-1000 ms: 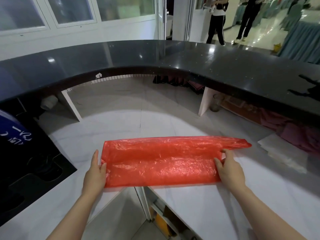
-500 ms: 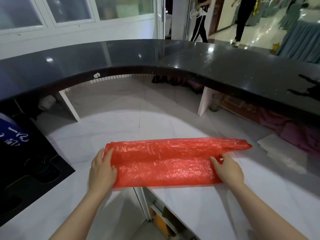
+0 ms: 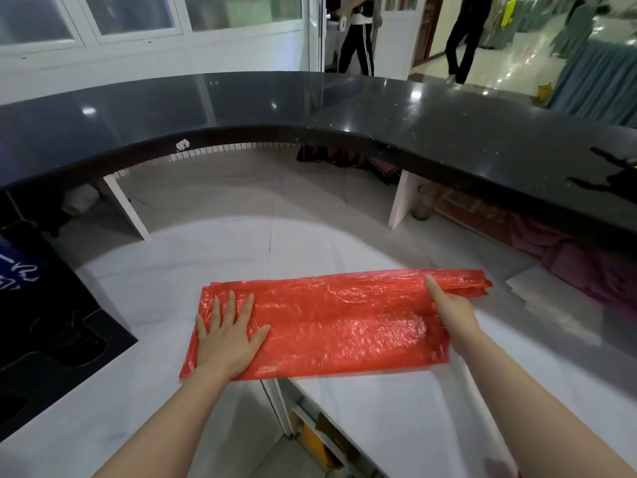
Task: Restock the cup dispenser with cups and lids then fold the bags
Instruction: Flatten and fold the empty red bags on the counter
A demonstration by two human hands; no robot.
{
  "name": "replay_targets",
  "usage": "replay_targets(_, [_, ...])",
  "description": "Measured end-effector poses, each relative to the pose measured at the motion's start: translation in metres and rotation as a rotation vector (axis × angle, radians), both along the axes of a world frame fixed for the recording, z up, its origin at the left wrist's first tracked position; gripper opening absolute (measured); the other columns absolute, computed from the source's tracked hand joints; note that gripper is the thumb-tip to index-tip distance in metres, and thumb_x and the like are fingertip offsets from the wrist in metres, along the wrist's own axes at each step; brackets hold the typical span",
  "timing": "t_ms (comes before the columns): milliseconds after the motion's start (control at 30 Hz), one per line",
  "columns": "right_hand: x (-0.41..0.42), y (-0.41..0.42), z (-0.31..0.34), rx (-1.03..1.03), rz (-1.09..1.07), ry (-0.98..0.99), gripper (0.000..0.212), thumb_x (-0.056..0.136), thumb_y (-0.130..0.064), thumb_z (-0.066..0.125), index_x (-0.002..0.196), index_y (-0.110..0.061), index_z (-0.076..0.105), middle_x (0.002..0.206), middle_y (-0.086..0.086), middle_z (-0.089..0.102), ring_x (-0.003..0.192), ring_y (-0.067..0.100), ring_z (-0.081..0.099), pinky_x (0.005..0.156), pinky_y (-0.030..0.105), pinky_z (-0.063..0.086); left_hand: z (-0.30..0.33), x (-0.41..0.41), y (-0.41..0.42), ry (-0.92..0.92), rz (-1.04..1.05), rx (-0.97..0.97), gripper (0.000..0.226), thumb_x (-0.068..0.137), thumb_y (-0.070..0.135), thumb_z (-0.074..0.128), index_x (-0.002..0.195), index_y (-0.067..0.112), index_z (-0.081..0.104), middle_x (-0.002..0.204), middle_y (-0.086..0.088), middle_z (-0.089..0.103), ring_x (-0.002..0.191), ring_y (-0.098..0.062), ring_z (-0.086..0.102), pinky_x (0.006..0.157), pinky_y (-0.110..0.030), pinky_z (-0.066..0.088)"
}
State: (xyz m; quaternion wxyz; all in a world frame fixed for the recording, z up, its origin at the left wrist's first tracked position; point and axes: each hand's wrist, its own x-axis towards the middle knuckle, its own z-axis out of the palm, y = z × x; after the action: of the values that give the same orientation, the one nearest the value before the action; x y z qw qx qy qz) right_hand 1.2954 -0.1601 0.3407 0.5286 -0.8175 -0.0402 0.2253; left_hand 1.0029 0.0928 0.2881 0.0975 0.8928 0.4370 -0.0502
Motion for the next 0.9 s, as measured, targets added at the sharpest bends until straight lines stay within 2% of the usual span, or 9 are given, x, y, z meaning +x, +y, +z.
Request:
replay_targets(100, [0.004, 0.009, 0.007, 0.201, -0.062, 0.315, 0.047, 0.078, -0.053, 0.072, 0.100, -0.012, 0.068, 0.099, 0.010, 0.073, 0.095, 0.031, 0.067, 0.092, 0.048, 0.050, 0.000, 0.000, 0.000, 0.008, 0.000, 0.010, 0.092, 0.065, 0.083, -0.013, 0.147, 0.042, -0.017, 0.159, -0.001, -0.018, 0.146, -0.026, -0.017, 0.113, -0.053, -0.013])
replay_targets(167, [0.008, 0.013, 0.010, 0.354, -0.106, 0.459, 0.038, 0.081, -0.041, 0.073, 0.102, -0.010, 0.066, 0.088, 0.007, 0.074, 0.086, 0.026, 0.069, 0.076, 0.041, 0.054, -0.001, -0.001, 0.000, 0.004, 0.001, 0.012, 0.091, 0.066, 0.083, -0.013, 0.147, 0.042, -0.017, 0.160, -0.001, -0.017, 0.146, -0.026, -0.017, 0.114, -0.053, -0.013])
replay_targets(267, [0.018, 0.015, 0.012, 0.500, -0.229, 0.364, 0.019, 0.086, -0.020, 0.070, 0.102, -0.010, 0.064, 0.076, 0.005, 0.072, 0.064, 0.018, 0.068, 0.054, 0.028, 0.054, -0.001, -0.002, 0.000, -0.007, 0.004, 0.018, 0.091, 0.067, 0.083, -0.012, 0.147, 0.041, -0.017, 0.160, -0.001, -0.016, 0.146, -0.025, -0.016, 0.114, -0.052, -0.013])
replay_targets(367, [0.025, 0.012, 0.012, 0.464, -0.319, 0.247, 0.005, 0.090, -0.018, 0.067, 0.090, -0.014, 0.063, 0.080, 0.005, 0.066, 0.059, 0.015, 0.063, 0.046, 0.022, 0.050, -0.001, -0.002, 0.001, -0.024, 0.011, 0.009, 0.091, 0.067, 0.084, -0.008, 0.147, 0.043, -0.016, 0.160, 0.000, -0.016, 0.146, -0.026, -0.016, 0.115, -0.052, -0.013])
replay_targets(433, [0.027, 0.009, 0.008, 0.372, -0.389, 0.155, 0.007, 0.091, -0.016, 0.063, 0.095, -0.010, 0.062, 0.086, 0.012, 0.067, 0.060, 0.017, 0.064, 0.050, 0.025, 0.052, -0.001, -0.002, 0.001, -0.014, 0.008, 0.005, 0.089, 0.068, 0.085, -0.005, 0.147, 0.045, -0.014, 0.160, 0.000, -0.016, 0.146, -0.030, -0.016, 0.115, -0.053, -0.012])
replay_targets(533, [0.018, 0.007, 0.004, 0.100, -0.466, -0.128, 0.037, 0.087, -0.022, 0.065, 0.117, -0.006, 0.052, 0.112, 0.015, 0.064, 0.102, 0.031, 0.062, 0.085, 0.035, 0.046, -0.002, -0.003, 0.003, -0.003, 0.019, 0.006, 0.084, 0.073, 0.085, 0.004, 0.147, 0.048, -0.012, 0.160, 0.001, -0.014, 0.145, -0.038, -0.015, 0.115, -0.056, -0.012])
replay_targets(633, [-0.009, 0.012, 0.002, -0.268, -0.226, -0.624, 0.072, 0.081, -0.028, 0.063, 0.143, -0.011, 0.029, 0.146, 0.020, 0.036, 0.139, 0.036, 0.026, 0.114, 0.045, 0.018, -0.001, -0.002, 0.003, 0.011, 0.030, 0.002, 0.086, 0.069, 0.088, 0.002, 0.145, 0.051, -0.011, 0.160, 0.003, -0.013, 0.143, -0.042, -0.014, 0.112, -0.058, -0.013])
replay_targets(733, [-0.037, 0.027, -0.007, -0.528, 0.181, -0.962, 0.087, 0.082, -0.039, 0.059, 0.153, -0.022, 0.012, 0.161, 0.013, 0.002, 0.147, 0.032, -0.009, 0.112, 0.049, -0.017, -0.001, -0.002, 0.003, 0.012, 0.034, 0.002, 0.091, 0.063, 0.090, -0.003, 0.145, 0.052, -0.010, 0.160, 0.003, -0.013, 0.143, -0.044, -0.013, 0.112, -0.058, -0.012])
replay_targets(900, [-0.055, 0.035, -0.040, -0.737, 0.586, -0.871, 0.076, 0.087, -0.071, 0.025, 0.150, -0.042, -0.005, 0.159, 0.007, -0.021, 0.143, 0.032, -0.027, 0.109, 0.056, -0.021, -0.002, -0.002, 0.003, -0.006, 0.041, -0.010, 0.092, 0.063, 0.090, -0.002, 0.146, 0.051, -0.009, 0.160, 0.002, -0.013, 0.143, -0.043, -0.013, 0.114, -0.057, -0.011])
